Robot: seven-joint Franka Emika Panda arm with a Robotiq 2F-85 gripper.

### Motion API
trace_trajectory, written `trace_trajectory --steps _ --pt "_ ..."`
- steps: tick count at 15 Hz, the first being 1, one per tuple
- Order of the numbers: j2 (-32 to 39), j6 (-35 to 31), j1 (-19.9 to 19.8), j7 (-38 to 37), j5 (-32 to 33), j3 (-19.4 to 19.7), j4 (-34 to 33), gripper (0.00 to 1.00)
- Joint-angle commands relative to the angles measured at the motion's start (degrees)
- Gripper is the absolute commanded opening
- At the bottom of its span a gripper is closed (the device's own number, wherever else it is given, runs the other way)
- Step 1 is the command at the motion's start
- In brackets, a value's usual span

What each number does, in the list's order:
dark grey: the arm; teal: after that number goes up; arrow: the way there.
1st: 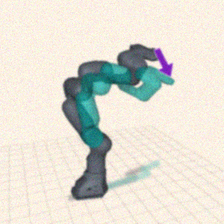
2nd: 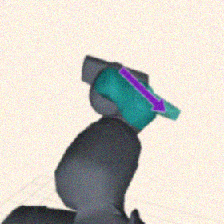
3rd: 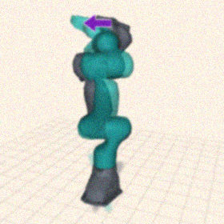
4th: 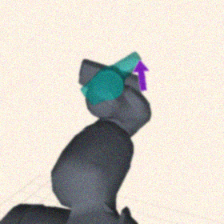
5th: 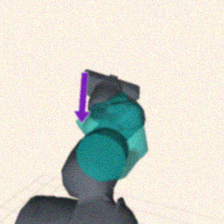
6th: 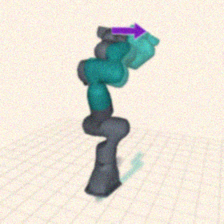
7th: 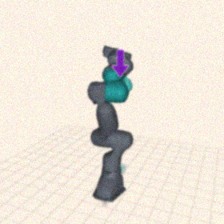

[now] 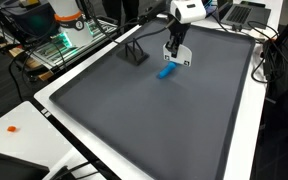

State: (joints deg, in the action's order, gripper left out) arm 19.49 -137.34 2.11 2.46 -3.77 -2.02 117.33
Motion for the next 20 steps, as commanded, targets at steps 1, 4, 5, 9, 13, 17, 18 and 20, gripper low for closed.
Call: trace_trajectory --steps 1,4,5,9,13,17,18,20 --pt "-0.6 0.7 -0.7 -0.7 1.1 0.7 1.2 0.01" --pt "-0.1 0.3 -0.9 -0.7 1.3 1.2 1.6 0.01" --pt "0.1 0.2 -1.0 -0.6 1.3 1.3 1.7 0.01" --pt "0.8 -0.2 -1.1 -0.5 0.9 1.2 2.6 0.01" --pt "1.8 -0.9 -1.1 -0.3 0.7 1.1 3.2 0.01" --pt "2.7 -1.6 -1.1 -0.1 0.5 0.8 3.9 0.01" --pt "3.0 -1.8 -1.2 0.0 0.3 0.7 4.0 0.01" --pt "3.3 -2.2 -1.1 0.0 0.2 0.6 4.3 0.01"
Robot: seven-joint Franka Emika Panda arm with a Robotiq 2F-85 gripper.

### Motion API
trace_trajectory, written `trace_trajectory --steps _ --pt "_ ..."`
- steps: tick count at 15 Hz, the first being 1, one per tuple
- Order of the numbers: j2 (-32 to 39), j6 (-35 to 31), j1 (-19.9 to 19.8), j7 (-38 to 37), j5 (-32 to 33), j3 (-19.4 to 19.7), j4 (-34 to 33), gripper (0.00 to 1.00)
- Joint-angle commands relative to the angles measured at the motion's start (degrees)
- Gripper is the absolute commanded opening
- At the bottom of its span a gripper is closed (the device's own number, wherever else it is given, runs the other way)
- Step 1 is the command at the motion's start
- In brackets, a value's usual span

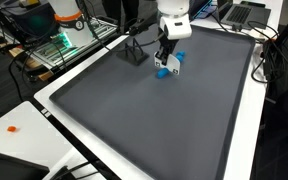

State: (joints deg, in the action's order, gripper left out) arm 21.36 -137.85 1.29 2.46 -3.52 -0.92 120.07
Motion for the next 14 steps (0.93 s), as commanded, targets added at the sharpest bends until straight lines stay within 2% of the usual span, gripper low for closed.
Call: trace_trajectory --steps 1,6,9,14 --pt "1.7 -1.7 -0.3 0.0 0.0 -0.6 1.6 0.01" --pt "2.3 -1.8 -0.5 0.3 -0.7 -1.0 1.5 0.01" --pt "1.6 -1.7 -1.2 1.3 -3.2 -1.9 1.4 0.01" --pt "0.5 -1.1 -0.9 0.2 -1.4 -0.9 1.2 0.01"
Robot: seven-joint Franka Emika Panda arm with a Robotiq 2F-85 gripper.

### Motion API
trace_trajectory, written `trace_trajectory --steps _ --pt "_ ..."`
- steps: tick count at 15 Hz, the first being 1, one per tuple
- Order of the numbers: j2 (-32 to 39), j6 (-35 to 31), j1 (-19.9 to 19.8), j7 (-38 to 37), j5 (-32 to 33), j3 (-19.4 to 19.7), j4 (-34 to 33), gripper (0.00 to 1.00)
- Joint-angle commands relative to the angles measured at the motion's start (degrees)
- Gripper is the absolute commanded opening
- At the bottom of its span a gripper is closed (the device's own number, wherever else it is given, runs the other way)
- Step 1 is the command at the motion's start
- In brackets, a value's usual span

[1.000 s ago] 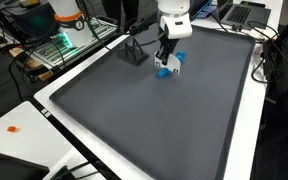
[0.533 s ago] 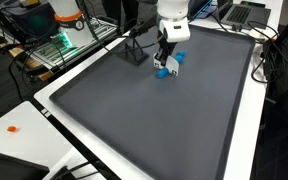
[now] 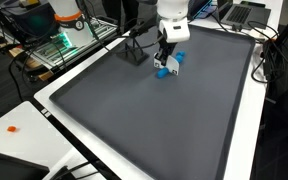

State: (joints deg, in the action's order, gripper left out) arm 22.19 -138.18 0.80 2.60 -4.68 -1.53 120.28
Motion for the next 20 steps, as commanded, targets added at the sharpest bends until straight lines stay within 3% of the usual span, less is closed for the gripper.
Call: trace_trajectory --steps 1,13,20 --pt "-0.7 -0.8 -0.6 0.3 -0.7 -0.4 1.1 0.01" --pt "-4.1 3.0 -0.4 -1.4 -1.3 -0.4 1.0 0.01" --pt "-8.3 7.4 0.4 -14.2 -4.5 0.2 1.7 0.01"
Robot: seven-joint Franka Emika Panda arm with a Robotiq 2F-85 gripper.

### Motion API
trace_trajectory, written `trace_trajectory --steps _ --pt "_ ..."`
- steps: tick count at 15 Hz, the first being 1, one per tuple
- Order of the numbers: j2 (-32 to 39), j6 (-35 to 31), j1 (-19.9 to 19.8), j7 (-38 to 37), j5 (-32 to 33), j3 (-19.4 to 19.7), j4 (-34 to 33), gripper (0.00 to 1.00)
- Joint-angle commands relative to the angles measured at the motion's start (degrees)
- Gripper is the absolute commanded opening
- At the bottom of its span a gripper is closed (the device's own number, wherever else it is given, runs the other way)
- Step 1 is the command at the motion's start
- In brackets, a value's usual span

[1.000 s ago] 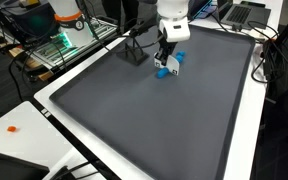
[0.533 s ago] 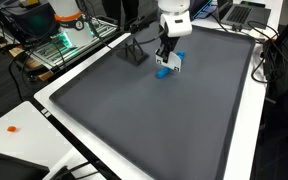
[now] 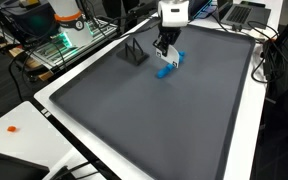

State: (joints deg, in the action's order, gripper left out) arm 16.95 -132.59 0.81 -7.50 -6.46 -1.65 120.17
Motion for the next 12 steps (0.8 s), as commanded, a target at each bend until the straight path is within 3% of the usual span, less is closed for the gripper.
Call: trace_trajectory --steps 1,12 --pt "-3.7 1.9 0.4 -5.9 -3.6 0.3 2.1 0.01" --pt "-13.1 -2.4 0.5 -17.9 -16.3 0.3 13.9 0.01"
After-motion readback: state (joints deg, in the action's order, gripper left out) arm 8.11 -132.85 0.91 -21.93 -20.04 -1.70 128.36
